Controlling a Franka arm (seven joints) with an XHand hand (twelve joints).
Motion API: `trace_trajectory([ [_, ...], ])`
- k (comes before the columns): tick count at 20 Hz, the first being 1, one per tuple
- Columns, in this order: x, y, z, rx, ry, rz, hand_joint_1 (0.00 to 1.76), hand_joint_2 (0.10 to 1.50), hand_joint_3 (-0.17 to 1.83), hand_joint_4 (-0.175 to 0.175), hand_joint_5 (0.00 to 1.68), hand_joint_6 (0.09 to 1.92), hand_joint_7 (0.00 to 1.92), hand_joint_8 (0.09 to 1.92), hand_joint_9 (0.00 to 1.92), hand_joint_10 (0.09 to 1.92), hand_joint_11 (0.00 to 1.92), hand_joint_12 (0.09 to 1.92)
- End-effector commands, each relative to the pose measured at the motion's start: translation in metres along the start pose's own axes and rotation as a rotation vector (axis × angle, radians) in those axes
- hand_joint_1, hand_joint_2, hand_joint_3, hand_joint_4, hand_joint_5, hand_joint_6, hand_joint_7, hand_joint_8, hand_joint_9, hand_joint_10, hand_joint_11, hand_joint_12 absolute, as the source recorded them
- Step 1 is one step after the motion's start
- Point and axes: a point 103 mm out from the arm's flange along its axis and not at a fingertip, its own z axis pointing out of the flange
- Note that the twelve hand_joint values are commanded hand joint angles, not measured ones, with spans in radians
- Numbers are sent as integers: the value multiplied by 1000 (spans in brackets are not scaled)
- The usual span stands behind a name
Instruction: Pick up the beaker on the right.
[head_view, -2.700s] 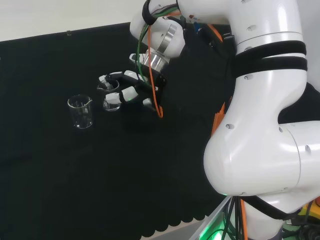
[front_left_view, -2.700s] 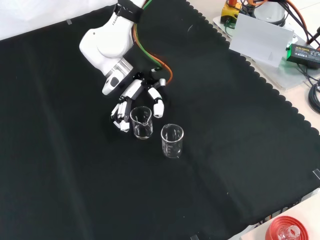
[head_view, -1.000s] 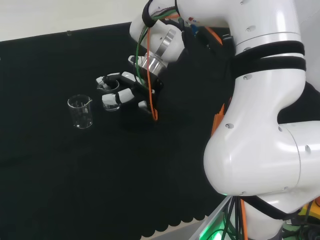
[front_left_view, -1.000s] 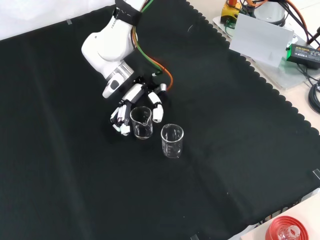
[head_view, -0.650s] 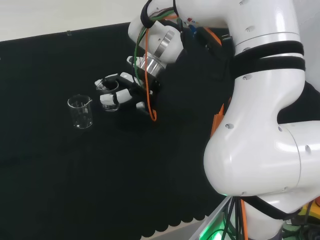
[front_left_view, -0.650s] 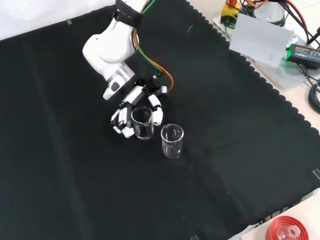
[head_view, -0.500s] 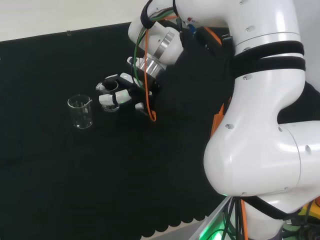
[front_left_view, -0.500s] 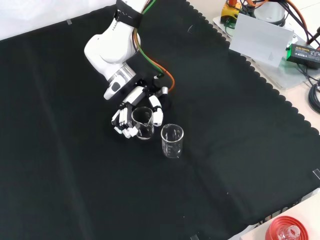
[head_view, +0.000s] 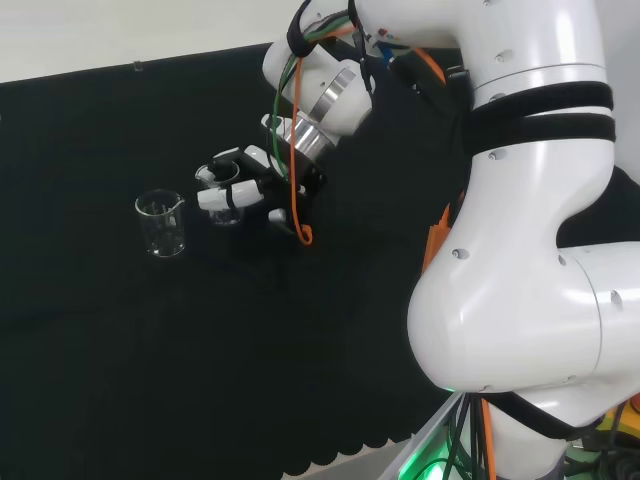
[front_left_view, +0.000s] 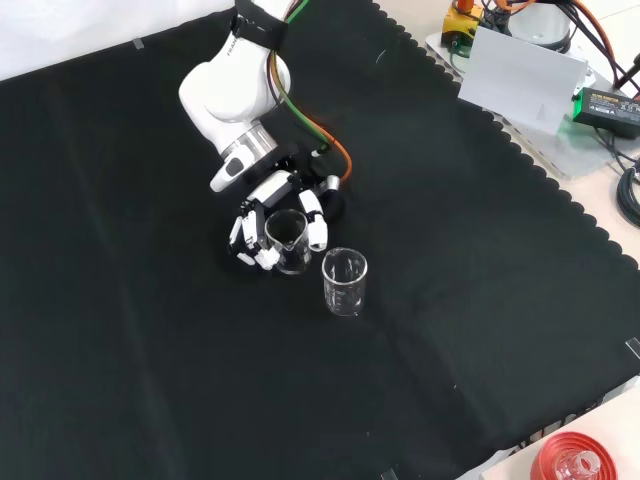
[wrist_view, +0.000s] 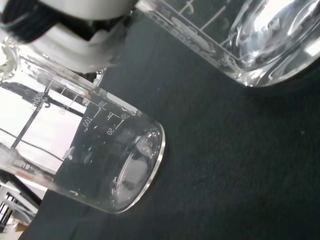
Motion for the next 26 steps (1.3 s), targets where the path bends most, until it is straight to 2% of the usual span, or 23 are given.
trace_trajectory([
  [1, 6, -5, -26, -78, -56, -22, 1106, 794, 376, 175, 1298, 523, 1276, 291, 1084, 378, 545, 1211],
  [3, 7, -9, -38, -78, -74, -35, 1111, 786, 381, 175, 1316, 491, 1308, 257, 1121, 349, 585, 1193],
  [8, 13, -12, -45, -51, -148, -70, 1116, 777, 386, 175, 1336, 455, 1337, 223, 1157, 317, 627, 1173],
  [26, 46, -21, -63, 9, -207, -92, 1123, 758, 406, 175, 1368, 400, 1382, 179, 1202, 274, 690, 1134],
])
